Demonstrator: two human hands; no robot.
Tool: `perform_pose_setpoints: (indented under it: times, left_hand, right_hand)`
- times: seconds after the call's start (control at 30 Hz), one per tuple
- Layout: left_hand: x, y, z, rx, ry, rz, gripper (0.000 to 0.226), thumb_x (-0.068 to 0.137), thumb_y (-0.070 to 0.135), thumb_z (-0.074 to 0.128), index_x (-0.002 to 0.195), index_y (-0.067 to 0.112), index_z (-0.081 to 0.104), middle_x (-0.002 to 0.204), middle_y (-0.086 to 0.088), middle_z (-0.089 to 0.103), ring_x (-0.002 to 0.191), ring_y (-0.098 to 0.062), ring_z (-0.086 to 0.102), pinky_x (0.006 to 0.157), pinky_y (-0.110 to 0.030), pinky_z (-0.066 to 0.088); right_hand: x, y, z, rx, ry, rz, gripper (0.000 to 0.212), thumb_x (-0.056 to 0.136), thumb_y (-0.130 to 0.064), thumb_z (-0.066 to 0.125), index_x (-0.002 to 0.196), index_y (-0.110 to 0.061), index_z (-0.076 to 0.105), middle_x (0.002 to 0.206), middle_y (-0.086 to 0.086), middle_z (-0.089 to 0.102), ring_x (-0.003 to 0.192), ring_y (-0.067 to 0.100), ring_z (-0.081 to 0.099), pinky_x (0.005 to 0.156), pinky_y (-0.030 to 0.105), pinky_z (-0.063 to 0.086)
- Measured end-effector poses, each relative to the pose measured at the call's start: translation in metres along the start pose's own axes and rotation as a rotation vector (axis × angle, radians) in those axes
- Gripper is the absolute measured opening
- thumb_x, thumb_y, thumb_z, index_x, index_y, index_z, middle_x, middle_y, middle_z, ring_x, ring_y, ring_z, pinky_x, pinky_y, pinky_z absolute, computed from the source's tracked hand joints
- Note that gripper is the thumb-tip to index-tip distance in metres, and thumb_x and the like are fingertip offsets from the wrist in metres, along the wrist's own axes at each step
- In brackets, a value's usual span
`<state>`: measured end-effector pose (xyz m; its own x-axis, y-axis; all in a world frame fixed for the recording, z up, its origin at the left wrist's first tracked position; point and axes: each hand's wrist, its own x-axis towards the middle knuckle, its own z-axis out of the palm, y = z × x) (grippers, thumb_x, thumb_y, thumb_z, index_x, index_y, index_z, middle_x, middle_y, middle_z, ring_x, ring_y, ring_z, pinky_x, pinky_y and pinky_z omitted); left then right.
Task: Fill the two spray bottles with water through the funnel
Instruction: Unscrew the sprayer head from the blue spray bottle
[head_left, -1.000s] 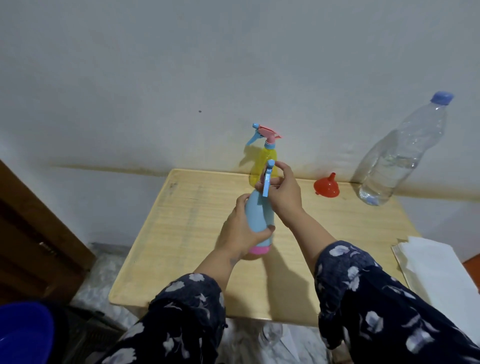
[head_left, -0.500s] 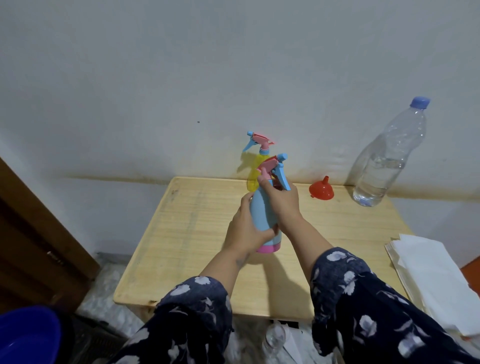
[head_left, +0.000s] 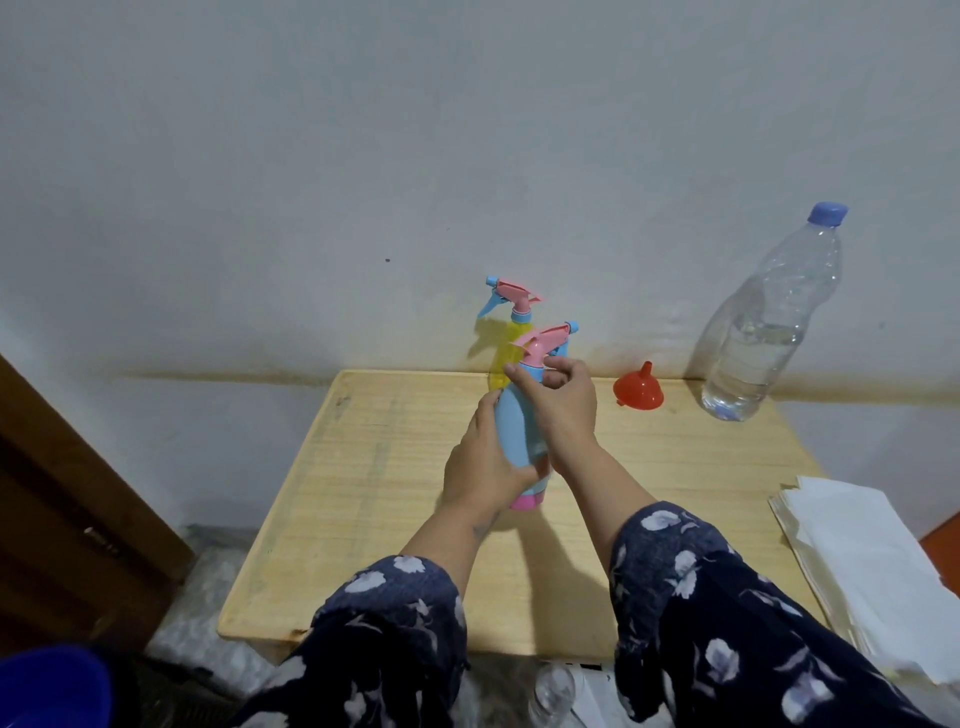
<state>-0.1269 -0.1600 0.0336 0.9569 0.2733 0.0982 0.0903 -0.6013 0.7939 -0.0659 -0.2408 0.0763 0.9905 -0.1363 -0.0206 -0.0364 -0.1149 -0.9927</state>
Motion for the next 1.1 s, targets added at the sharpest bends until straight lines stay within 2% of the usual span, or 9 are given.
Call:
perform_pose_setpoints:
  times: [0.13, 0.3, 0.43, 0.57, 0.73, 0.83, 0.9, 1.0, 1.1]
  left_hand:
    - [0.003, -0.007, 0.002, 0.069, -0.005, 0.002, 0.088, 0.065, 0.051, 0.077, 0.135, 0.041, 0.025, 0.123, 0.016, 0.051, 0.097, -0.018, 0.058, 0.074, -0.038, 0.051]
    - [0.008, -0.013, 0.006, 0.106, -0.076, 0.025, 0.088, 0.066, 0.048, 0.076, 0.138, 0.04, 0.026, 0.125, 0.016, 0.05, 0.098, -0.019, 0.058, 0.078, -0.037, 0.05]
    - [0.0, -0.031, 0.004, 0.156, -0.139, 0.05, 0.086, 0.065, 0.04, 0.078, 0.136, 0.038, 0.029, 0.125, 0.015, 0.049, 0.094, -0.02, 0.059, 0.075, -0.036, 0.051]
    - [-0.012, -0.053, -0.001, 0.165, -0.1, 0.039, 0.087, 0.064, 0.024, 0.079, 0.136, 0.03, 0.03, 0.129, 0.009, 0.044, 0.095, -0.023, 0.057, 0.071, -0.037, 0.052]
    - [-0.013, -0.053, -0.004, 0.095, 0.023, 0.048, 0.087, 0.066, 0.021, 0.081, 0.137, 0.022, 0.031, 0.133, 0.005, 0.039, 0.102, -0.02, 0.051, 0.076, -0.031, 0.045]
    - [-0.011, -0.044, -0.002, 0.059, 0.053, 0.057, 0.089, 0.065, 0.021, 0.082, 0.137, 0.025, 0.03, 0.132, 0.01, 0.037, 0.099, -0.015, 0.048, 0.065, -0.024, 0.04]
    - [-0.011, -0.038, 0.001, 0.051, 0.056, 0.071, 0.088, 0.066, 0.024, 0.082, 0.138, 0.024, 0.029, 0.134, 0.009, 0.037, 0.099, -0.012, 0.046, 0.067, -0.023, 0.039]
    - [-0.009, -0.031, 0.005, 0.045, 0.063, 0.074, 0.089, 0.067, 0.026, 0.081, 0.139, 0.024, 0.028, 0.137, 0.008, 0.036, 0.1, -0.01, 0.043, 0.075, -0.027, 0.039]
    - [-0.009, -0.023, 0.009, 0.028, 0.063, 0.071, 0.089, 0.067, 0.026, 0.081, 0.138, 0.025, 0.028, 0.137, 0.008, 0.037, 0.099, -0.011, 0.045, 0.074, -0.028, 0.041]
  right_hand:
    - [0.01, 0.005, -0.006, -0.052, -0.008, 0.015, 0.03, 0.073, -0.033, 0.08, 0.095, -0.021, 0.063, 0.089, -0.004, 0.066, 0.087, 0.013, 0.062, 0.082, 0.032, 0.052]
    - [0.019, 0.014, -0.014, 0.042, -0.052, 0.006, 0.025, 0.092, -0.018, 0.059, 0.116, -0.01, 0.063, 0.091, -0.003, 0.064, 0.08, 0.005, 0.058, 0.065, 0.015, 0.044]
    - [0.04, 0.016, -0.03, 0.279, 0.068, 0.08, 0.016, 0.095, -0.014, 0.055, 0.106, -0.01, 0.065, 0.092, 0.005, 0.067, 0.081, 0.015, 0.064, 0.075, 0.022, 0.048]
    - [0.057, 0.002, -0.06, 0.57, 0.205, 0.206, 0.024, 0.099, -0.009, 0.047, 0.119, -0.001, 0.056, 0.089, 0.012, 0.061, 0.059, 0.011, 0.056, 0.055, 0.016, 0.048]
    - [0.057, 0.028, -0.084, 0.406, 0.137, 0.38, 0.026, 0.096, -0.007, 0.048, 0.12, 0.002, 0.056, 0.074, 0.009, 0.059, 0.058, 0.015, 0.054, 0.044, 0.021, 0.049]
    - [0.039, 0.062, -0.084, 0.248, 0.024, 0.506, 0.027, 0.094, -0.003, 0.051, 0.119, 0.003, 0.059, 0.072, 0.007, 0.059, 0.057, 0.015, 0.054, 0.046, 0.023, 0.05]
    - [0.024, 0.084, -0.084, 0.174, -0.038, 0.582, 0.025, 0.095, -0.003, 0.049, 0.117, 0.004, 0.059, 0.072, 0.008, 0.06, 0.059, 0.016, 0.057, 0.05, 0.027, 0.053]
    - [0.005, 0.105, -0.088, 0.101, -0.088, 0.653, 0.023, 0.095, -0.003, 0.045, 0.111, 0.006, 0.06, 0.074, 0.012, 0.062, 0.062, 0.022, 0.059, 0.074, 0.04, 0.055]
    - [-0.007, 0.114, -0.094, 0.073, -0.109, 0.685, 0.021, 0.093, 0.0, 0.043, 0.1, 0.005, 0.062, 0.071, 0.014, 0.059, 0.058, 0.024, 0.053, 0.065, 0.037, 0.05]
